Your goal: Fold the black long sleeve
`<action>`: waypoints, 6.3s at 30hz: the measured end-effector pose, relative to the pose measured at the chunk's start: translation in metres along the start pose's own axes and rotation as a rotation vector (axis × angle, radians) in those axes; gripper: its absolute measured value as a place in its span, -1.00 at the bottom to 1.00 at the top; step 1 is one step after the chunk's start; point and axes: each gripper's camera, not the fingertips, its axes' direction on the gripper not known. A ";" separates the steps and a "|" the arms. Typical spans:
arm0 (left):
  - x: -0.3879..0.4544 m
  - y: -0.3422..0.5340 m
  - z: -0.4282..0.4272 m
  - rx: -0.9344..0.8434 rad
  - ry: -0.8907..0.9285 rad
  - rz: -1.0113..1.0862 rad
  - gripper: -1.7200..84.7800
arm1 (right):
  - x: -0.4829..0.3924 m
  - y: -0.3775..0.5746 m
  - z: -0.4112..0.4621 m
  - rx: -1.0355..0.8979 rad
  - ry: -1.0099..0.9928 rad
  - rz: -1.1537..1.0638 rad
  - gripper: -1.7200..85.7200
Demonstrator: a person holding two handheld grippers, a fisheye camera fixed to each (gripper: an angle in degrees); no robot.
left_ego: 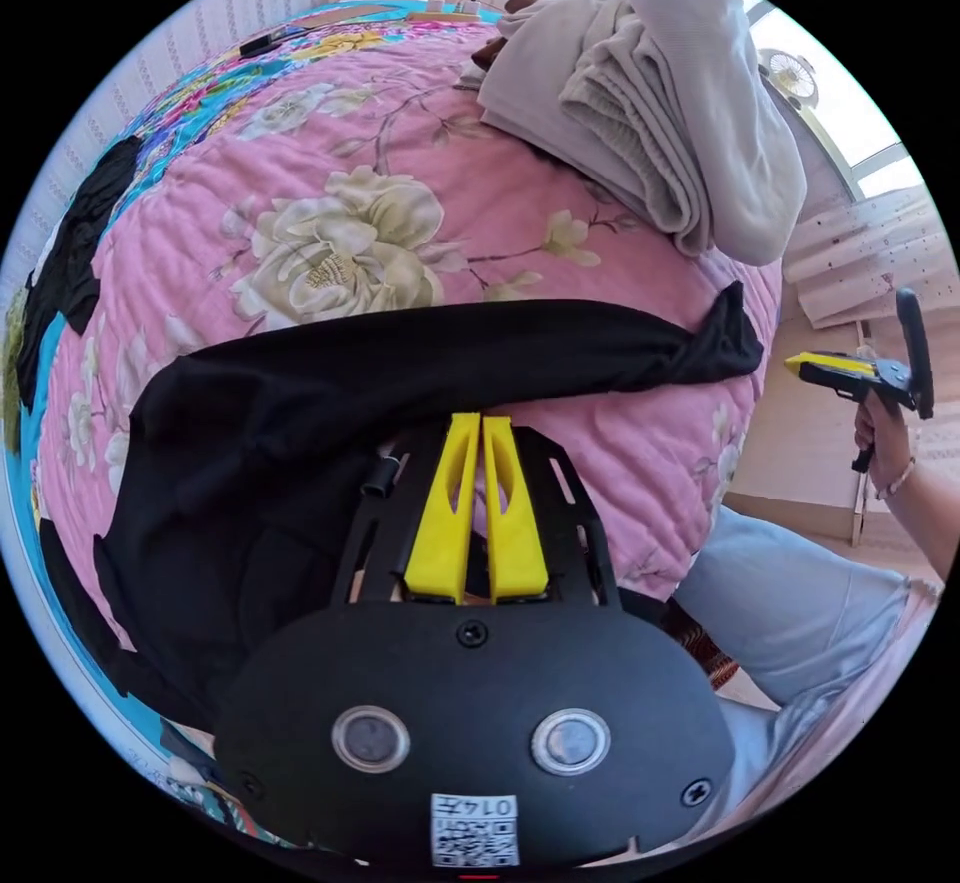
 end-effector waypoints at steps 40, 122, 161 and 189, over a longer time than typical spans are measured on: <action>0.012 0.022 -0.113 0.138 -0.122 -0.183 -0.81 | 0.205 0.123 0.083 0.135 -0.431 0.287 -0.77; 0.003 0.815 -0.691 0.171 -0.333 -1.325 -0.98 | -1.432 -0.090 -0.024 -0.414 -0.161 -1.706 -0.96; 0.014 0.937 -0.767 0.340 -0.348 -1.676 -0.83 | -1.565 0.002 -0.080 -0.157 -0.080 -1.487 -0.94; 0.011 0.972 -0.715 0.272 -0.155 -1.663 -0.83 | -1.463 0.128 -0.077 -0.348 -0.236 -1.804 -0.83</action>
